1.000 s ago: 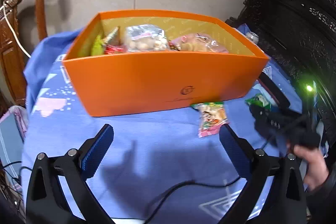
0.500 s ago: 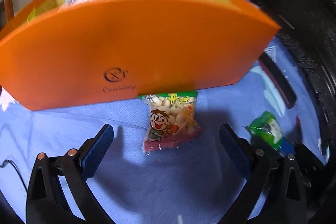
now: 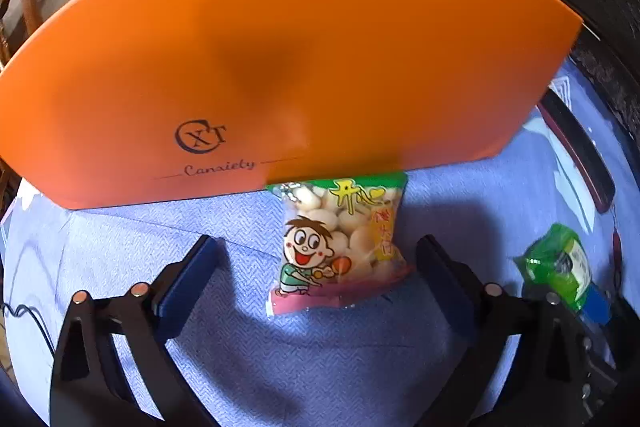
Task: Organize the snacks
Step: 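Grasp a green pack with the right tool while the left grasps a cartoon bag, then drop the green pack in with the right tool while the left drops the cartoon bag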
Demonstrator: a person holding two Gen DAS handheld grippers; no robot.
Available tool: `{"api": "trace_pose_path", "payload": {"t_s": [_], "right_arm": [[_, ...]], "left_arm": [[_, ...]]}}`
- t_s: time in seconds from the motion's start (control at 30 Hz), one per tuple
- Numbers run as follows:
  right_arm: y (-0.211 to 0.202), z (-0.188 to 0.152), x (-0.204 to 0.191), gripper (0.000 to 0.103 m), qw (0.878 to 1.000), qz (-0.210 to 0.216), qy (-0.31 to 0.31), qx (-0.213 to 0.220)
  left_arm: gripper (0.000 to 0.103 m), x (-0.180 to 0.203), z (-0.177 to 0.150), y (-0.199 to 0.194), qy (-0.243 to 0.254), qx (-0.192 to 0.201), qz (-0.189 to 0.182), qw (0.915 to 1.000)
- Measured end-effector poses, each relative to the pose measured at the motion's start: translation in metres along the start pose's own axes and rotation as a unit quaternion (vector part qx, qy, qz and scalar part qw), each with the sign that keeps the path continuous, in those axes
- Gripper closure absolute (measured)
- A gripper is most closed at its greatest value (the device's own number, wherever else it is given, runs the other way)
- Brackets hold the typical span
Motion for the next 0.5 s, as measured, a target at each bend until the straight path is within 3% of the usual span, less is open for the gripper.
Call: {"api": "trace_pose_path", "payload": {"t_s": [0.2, 0.3, 0.5], "right_arm": [[0.000, 0.000, 0.001, 0.056, 1.000, 0.003, 0.003, 0.000], [0.000, 0.000, 0.001, 0.056, 1.000, 0.002, 0.002, 0.000], [0.000, 0.001, 0.000, 0.056, 1.000, -0.007, -0.005, 0.000]], "left_arm": [[0.049, -0.001, 0.000, -0.010, -0.001, 0.015, 0.006, 0.9999], [0.056, 0.003, 0.000, -0.013, 0.002, 0.015, 0.003, 0.9999], [0.058, -0.012, -0.008, -0.025, -0.018, 0.020, -0.009, 0.9996]]}}
Point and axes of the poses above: each gripper's, at about its wrist camera, not at the fingertips, and y roughly the way its jaws point, x to its right, z to its top, the point moved 10 cm from there along y, roughly the way its jaws point, and after that the axes turned 5 degrees about y, right-handed, at the moved point
